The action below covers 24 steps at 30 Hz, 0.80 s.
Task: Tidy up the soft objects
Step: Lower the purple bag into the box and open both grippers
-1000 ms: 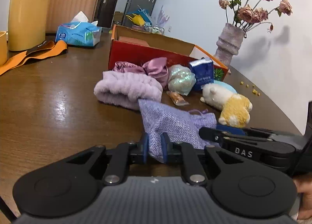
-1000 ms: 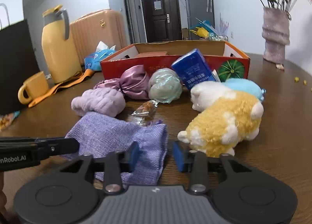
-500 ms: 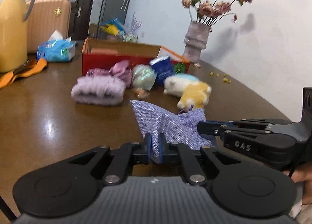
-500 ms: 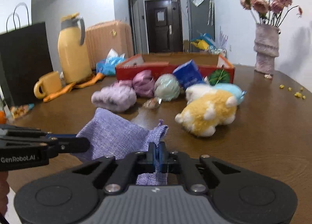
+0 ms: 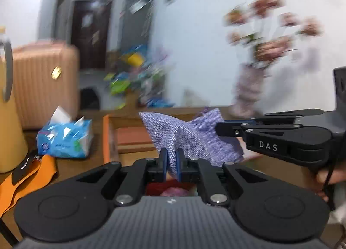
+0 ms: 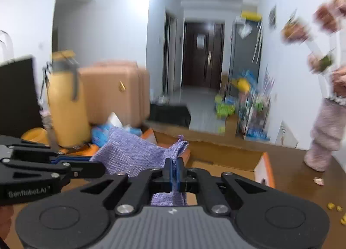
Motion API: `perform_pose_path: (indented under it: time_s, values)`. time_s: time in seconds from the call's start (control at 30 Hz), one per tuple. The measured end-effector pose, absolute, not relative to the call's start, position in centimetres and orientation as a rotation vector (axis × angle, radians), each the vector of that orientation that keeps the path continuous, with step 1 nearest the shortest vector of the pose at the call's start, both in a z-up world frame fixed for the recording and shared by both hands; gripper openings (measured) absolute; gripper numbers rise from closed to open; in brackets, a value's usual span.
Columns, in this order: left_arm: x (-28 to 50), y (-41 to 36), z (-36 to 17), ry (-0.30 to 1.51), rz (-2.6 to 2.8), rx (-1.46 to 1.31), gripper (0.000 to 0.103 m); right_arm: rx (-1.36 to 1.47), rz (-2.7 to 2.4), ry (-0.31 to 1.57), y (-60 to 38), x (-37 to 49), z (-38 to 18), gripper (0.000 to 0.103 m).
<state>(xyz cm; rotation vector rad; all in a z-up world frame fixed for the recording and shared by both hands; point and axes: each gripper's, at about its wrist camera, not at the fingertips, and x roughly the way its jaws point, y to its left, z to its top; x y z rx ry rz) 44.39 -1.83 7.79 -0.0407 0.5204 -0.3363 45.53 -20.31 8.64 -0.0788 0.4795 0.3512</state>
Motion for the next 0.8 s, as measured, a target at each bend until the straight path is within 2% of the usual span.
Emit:
perform_pose_path:
  time_s: [0.1,0.23,0.43,0.8]
  values:
    - [49.6,-2.0,5.6,0.617,-0.287,-0.022,0.009,-0.080,0.338,0.621,-18.5,53.0,6.1,0.003]
    - [52.8,-1.9,2.4,0.699,-0.249,0.032,0.010,-0.135,0.318,0.767,-16.5,57.8,2.1,0.004]
    - [52.3,0.0,0.7,0.704,-0.265,0.038,0.010,-0.042,0.352,0.845,-16.3,56.8,-0.9,0.007]
    - [51.4,-0.2,1.0,0.694,-0.260,0.096,0.011,-0.029,0.300,0.806,-17.2,53.9,0.4,0.010]
